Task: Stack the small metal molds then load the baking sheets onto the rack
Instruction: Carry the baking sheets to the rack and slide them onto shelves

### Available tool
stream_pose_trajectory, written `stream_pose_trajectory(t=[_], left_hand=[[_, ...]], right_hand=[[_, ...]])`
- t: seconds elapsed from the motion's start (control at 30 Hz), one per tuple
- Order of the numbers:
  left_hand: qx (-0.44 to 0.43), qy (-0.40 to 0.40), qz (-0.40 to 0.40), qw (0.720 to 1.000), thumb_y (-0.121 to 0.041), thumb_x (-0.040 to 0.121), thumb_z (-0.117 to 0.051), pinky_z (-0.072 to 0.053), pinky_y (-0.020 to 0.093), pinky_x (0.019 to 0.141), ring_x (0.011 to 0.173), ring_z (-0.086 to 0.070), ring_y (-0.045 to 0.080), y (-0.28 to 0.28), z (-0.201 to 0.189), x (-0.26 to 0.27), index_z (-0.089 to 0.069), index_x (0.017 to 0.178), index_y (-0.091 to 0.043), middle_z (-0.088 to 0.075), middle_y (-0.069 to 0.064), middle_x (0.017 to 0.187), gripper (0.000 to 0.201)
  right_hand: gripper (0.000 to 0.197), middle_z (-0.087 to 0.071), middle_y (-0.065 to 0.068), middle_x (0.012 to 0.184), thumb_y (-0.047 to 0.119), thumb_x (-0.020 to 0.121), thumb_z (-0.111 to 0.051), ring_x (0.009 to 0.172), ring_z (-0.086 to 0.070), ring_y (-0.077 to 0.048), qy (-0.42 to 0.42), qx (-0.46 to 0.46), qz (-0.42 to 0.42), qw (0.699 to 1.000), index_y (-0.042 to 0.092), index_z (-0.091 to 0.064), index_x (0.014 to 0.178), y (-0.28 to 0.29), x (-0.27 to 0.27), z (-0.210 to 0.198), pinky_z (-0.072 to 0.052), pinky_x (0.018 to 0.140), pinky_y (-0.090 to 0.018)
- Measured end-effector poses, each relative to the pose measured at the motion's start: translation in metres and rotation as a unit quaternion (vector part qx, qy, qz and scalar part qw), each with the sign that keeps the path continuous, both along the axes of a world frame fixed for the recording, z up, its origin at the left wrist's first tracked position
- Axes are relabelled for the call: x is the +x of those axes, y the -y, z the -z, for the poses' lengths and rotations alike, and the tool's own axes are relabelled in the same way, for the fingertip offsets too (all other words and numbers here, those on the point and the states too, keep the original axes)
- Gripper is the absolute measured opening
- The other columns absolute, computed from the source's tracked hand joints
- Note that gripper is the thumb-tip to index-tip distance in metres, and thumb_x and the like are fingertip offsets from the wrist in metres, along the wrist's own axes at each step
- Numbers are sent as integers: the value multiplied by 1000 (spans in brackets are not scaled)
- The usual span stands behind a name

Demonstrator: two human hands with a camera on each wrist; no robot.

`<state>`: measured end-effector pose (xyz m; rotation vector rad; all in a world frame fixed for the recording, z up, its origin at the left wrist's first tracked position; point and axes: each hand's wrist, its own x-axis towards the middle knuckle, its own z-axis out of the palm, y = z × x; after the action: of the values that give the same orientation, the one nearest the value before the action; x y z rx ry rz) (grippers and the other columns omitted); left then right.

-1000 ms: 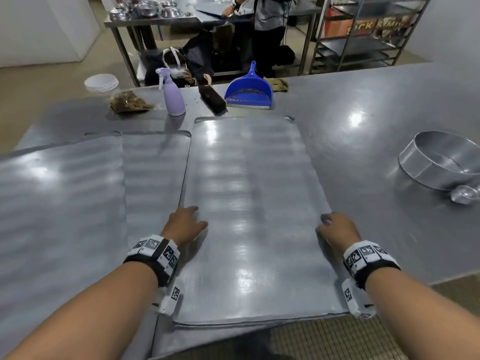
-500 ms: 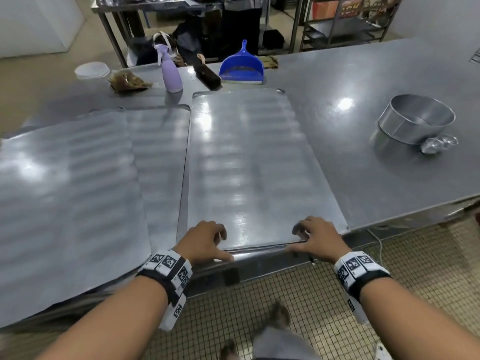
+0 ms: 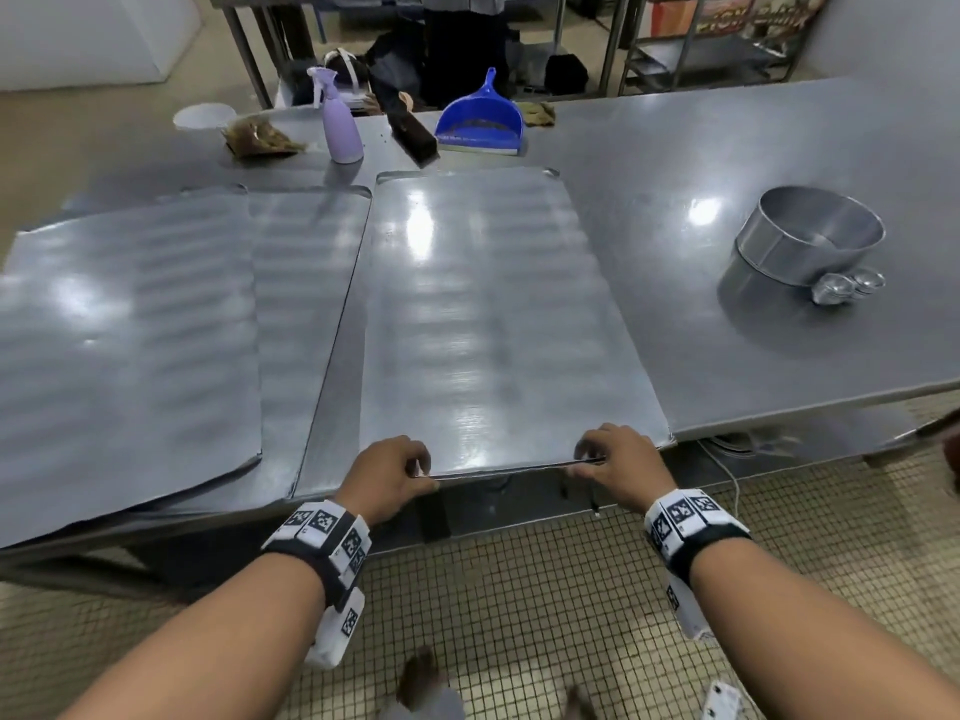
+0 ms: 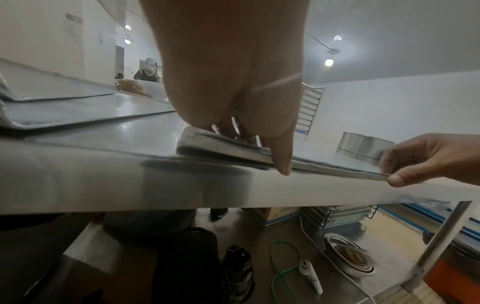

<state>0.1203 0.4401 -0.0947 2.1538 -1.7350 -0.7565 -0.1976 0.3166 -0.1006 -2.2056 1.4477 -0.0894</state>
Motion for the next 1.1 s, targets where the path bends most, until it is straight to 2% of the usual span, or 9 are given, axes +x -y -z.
stream_pose_trajectory(t=[0.23,0.33,0.43,0.53,0.67,0.77,0.9,1.03,1.1], left_hand=[[89,-27,-26,995,-50,77,-84,-41,21,63,78,-63,9,-32,-11,-53,-69,81,-27,-68,-9,83,28],[116,-63,-35,991,-60,79,-78,-48,24,65,74,-67,8,-45,-15,-69,-73,81,-26,-72,-7,78,35],[66,-58,-125,988,-58,83,-75,-51,28,67,76,-69,14,-59,-11,-79,-72,88,-23,-73,-4,81,36],[-18,7,-294,956,-47,84,-78,-48,34,80,93,-62,22,-72,-2,-79,-67,108,-16,-65,2,108,41],[34,-143,-363,920,-32,86,-80,-50,38,91,101,-63,24,-78,11,-82,-57,131,-9,-66,7,120,56],[14,-224,-368,902,-19,86,-82,-54,40,94,102,-68,27,-79,14,-78,-53,138,-6,-69,14,123,61],[138,-265,-286,910,-20,79,-88,-55,45,99,107,-71,25,-93,12,-54,-47,144,-21,-71,6,124,77],[211,-302,-221,903,-22,78,-87,-59,39,85,108,-71,25,-106,10,-55,-49,135,-26,-71,3,123,69],[140,-286,-260,911,-41,77,-85,-57,37,86,105,-70,23,-103,15,-60,-53,130,-23,-70,2,120,65]], right_hand=[[40,-67,14,76,71,76,-66,75,-62,-4,-38,45,-68,996,31,-66,76,-1,-54,-6,-53,72,-30],[36,-71,11,74,66,81,-66,71,-68,-4,-24,89,-97,991,30,-67,81,-2,-72,-12,-54,72,-27],[34,-70,10,80,59,84,-67,79,-68,-13,-14,49,-19,999,26,-66,87,2,-99,-12,-53,72,-29],[49,-63,-9,116,55,82,-69,109,-59,-31,-27,-14,112,993,21,-62,117,14,-131,-2,-50,89,-39],[68,-62,-12,128,51,82,-74,114,-61,-35,51,86,199,975,14,-50,134,12,-148,9,-49,97,-43],[64,-68,-3,123,49,80,-78,108,-65,-27,98,128,198,967,18,-55,131,13,-156,13,-51,95,-40],[74,-69,2,113,34,75,-87,97,-70,-18,141,257,151,944,18,-49,136,17,-179,15,-58,82,-37],[106,-68,-2,117,50,43,-96,100,-70,-22,132,313,99,935,22,-47,133,18,-192,16,-58,74,-36],[93,-64,-1,121,53,61,-89,100,-67,-20,153,287,111,939,19,-45,136,17,-186,16,-56,82,-36]])
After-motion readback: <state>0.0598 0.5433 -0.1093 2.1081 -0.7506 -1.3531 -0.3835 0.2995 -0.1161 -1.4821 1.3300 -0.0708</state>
